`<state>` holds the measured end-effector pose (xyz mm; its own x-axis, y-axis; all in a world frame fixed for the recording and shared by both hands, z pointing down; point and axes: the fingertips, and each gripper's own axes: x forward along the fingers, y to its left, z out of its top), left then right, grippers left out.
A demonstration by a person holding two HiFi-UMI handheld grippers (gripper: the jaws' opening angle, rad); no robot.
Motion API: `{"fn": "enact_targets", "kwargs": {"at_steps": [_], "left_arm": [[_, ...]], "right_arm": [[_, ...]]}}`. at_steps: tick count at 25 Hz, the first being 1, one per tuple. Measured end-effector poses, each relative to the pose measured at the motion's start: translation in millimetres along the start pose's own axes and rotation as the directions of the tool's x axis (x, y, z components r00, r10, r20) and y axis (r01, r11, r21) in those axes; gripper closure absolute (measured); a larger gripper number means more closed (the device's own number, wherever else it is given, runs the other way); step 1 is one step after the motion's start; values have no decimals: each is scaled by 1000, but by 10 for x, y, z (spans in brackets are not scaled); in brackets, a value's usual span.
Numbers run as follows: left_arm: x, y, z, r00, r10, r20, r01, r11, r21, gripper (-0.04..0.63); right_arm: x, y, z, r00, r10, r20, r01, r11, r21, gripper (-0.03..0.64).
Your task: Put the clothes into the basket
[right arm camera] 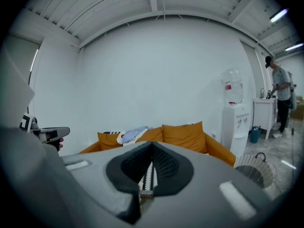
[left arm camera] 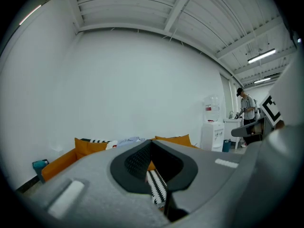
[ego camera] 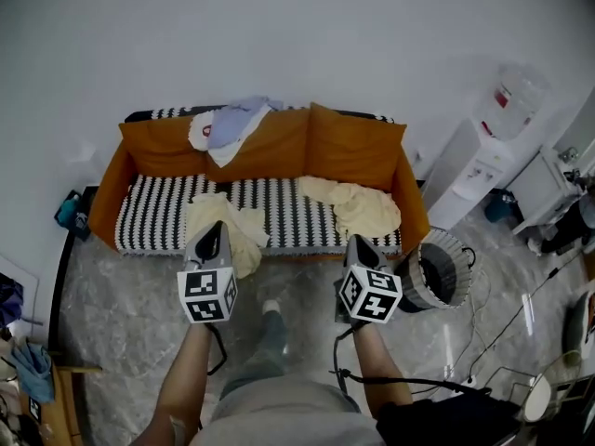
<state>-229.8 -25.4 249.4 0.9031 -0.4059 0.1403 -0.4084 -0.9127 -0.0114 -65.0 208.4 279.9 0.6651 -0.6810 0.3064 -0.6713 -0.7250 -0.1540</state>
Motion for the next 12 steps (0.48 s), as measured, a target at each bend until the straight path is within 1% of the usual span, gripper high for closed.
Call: {"fn": "enact_targets", "kwargs": {"at_steps": [3,5,10,12], "left_arm": [[422,97,151,1000,0,24,1,1000,-22,601],[727,123,218,1000,-6,27,7,999,-40,601],[1449,100,306,999,-43,5,43,999,-34,601],[1711,145,316,999,-48,-3,48,998,-35,601]], "right_arm": [[297,-65,162,1000,-13,7,12,999,42,614],[523,-96,283,1000,-15,4,14,999,51,614],[1144,-194,578,1000,-15,-9,16,1000,14,614],[1408,-211,670,1000,-24,-12,24,999,-37,614]]}}
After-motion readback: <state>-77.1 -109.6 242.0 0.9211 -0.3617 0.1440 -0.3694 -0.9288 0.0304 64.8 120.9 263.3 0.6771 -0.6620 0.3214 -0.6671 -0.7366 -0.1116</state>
